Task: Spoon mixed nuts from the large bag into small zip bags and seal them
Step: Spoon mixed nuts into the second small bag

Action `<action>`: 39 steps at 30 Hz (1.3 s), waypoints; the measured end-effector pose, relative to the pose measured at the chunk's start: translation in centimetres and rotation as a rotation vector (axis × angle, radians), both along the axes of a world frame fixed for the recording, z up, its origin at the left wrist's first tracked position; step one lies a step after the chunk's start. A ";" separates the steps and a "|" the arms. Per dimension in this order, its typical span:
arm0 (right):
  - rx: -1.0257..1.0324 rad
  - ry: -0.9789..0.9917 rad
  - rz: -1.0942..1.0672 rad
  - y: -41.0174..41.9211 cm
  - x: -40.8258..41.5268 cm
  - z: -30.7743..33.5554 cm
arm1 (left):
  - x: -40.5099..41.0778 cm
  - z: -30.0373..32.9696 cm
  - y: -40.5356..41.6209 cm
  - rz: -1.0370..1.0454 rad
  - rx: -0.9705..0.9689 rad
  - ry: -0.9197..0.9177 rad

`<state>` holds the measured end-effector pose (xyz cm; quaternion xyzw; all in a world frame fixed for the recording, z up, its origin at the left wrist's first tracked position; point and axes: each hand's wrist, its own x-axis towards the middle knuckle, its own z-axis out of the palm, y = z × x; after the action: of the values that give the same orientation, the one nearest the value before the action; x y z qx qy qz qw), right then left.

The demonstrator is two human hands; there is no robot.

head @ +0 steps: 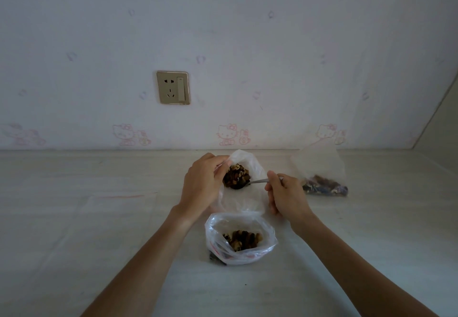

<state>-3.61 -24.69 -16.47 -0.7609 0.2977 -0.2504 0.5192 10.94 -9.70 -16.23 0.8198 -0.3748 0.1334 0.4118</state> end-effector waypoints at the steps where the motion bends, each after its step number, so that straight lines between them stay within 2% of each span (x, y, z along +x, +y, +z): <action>1: 0.012 0.004 0.001 0.0 -0.1 -0.1 | 0.0 0.0 0.0 -0.001 0.004 -0.002; 10: 0.199 -0.057 -0.002 -0.9 -1.1 0.1 | 0.0 0.7 -0.1 0.008 -0.024 -0.020; 22: 0.229 -0.173 0.056 -1.3 -2.6 3.0 | 0.9 1.5 1.4 0.068 -0.013 0.068; 32: 0.267 -0.214 0.201 0.5 -9.0 4.5 | -4.6 1.6 7.4 0.062 -0.044 -0.028; 35: 0.255 -0.193 0.265 1.0 -11.2 4.1 | -6.9 1.3 8.9 0.012 0.052 0.076; 39: 0.177 -0.128 0.311 1.5 -13.2 3.5 | -8.8 0.3 9.6 -0.060 0.170 0.320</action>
<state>-16.79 -23.18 -12.92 -0.7317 0.1636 -0.1877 0.6345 2.18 -0.07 -15.90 0.8510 -0.3386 -0.0430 0.3991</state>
